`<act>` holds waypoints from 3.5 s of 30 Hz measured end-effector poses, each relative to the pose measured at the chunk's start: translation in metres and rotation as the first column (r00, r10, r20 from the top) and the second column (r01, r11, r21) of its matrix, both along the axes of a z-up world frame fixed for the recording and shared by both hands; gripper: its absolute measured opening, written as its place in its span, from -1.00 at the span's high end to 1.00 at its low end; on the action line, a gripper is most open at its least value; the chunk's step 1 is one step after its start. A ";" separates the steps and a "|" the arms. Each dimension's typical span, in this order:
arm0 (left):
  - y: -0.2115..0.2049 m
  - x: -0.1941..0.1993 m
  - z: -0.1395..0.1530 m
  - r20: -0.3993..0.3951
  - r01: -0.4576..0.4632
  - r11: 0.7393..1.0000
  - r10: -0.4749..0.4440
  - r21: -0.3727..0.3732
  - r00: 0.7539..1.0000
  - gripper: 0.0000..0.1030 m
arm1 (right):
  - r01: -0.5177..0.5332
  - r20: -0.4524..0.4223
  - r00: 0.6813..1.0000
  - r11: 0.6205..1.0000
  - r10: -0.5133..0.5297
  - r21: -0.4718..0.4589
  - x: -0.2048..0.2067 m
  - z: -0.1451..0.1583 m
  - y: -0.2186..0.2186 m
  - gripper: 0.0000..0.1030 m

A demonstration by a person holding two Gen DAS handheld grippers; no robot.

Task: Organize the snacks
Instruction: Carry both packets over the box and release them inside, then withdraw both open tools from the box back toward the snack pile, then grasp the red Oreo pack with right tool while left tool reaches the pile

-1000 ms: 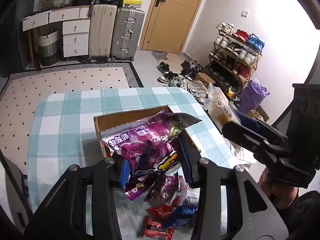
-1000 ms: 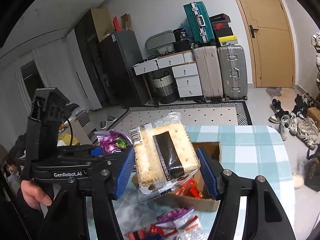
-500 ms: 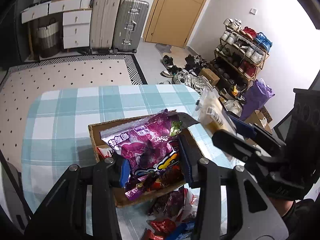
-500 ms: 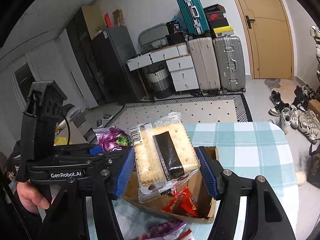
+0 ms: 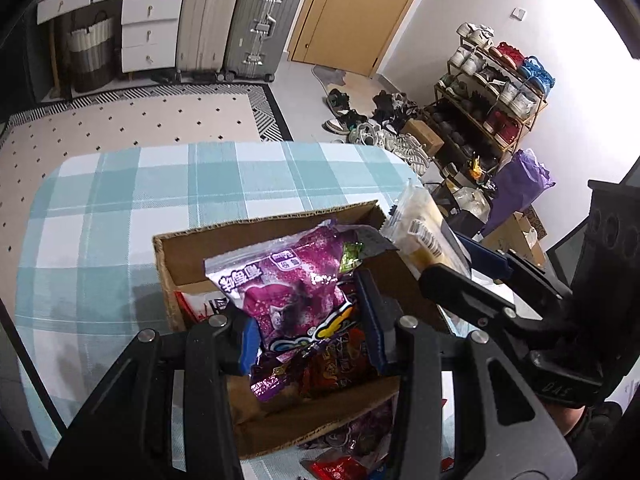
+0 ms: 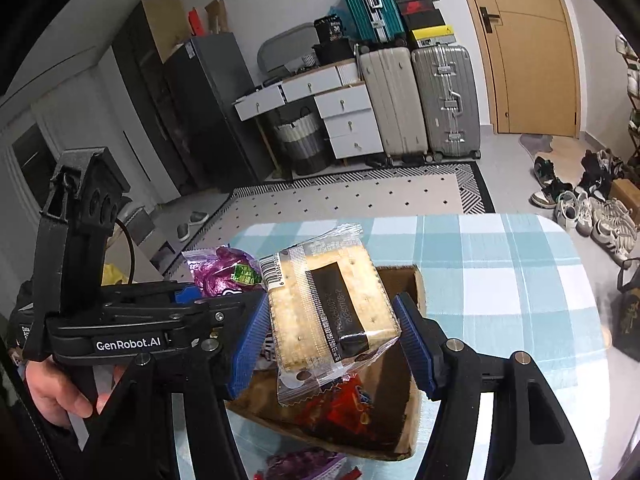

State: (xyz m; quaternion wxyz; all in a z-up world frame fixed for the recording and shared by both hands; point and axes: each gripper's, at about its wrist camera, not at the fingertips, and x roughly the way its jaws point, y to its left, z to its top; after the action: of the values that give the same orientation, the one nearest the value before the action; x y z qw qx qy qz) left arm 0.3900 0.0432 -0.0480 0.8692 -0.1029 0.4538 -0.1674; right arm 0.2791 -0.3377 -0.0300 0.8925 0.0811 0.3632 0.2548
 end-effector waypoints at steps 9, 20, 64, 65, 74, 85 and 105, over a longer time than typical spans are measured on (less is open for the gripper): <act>0.008 0.004 -0.007 -0.018 -0.040 0.999 0.040 -0.008 0.999 -0.35 | 0.011 -0.026 1.000 1.000 -0.010 0.012 0.009 -0.018 -0.011 -0.31; 0.008 -0.029 0.014 0.032 -0.052 0.998 0.051 0.031 0.998 -0.35 | 0.017 0.018 1.000 0.999 -0.018 0.027 -0.018 0.002 -0.025 -0.31; -0.001 -0.258 0.076 0.270 -0.153 0.983 0.122 0.097 0.955 -0.94 | 0.025 0.202 0.979 0.999 -0.033 0.042 -0.242 0.066 -0.056 -0.73; -0.001 -0.264 0.075 0.273 -0.153 0.984 0.121 0.096 0.954 -0.95 | 0.026 0.202 0.979 0.999 -0.034 0.041 -0.245 0.064 -0.057 -0.73; 0.006 -0.299 0.056 0.265 -0.160 0.984 0.134 0.079 0.955 -0.97 | 0.054 0.173 0.983 0.997 -0.061 0.049 -0.280 0.042 -0.067 -0.75; 0.015 -0.326 0.017 0.239 -0.179 0.982 0.160 0.059 0.958 -0.97 | 0.052 0.085 0.995 0.998 -0.053 0.020 -0.301 -0.009 -0.065 -0.76; 0.014 -0.314 -0.040 0.132 -0.163 0.985 0.153 0.065 0.979 -0.97 | 0.008 -0.060 0.998 1.000 -0.009 -0.026 -0.264 -0.094 -0.046 -0.76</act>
State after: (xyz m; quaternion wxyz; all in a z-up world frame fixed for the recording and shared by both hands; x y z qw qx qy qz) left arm 0.0762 0.0573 -0.0885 0.9100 -0.0950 0.3942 -0.0868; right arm 0.0150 -0.3842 -0.1242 0.8832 0.0789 0.3928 0.2438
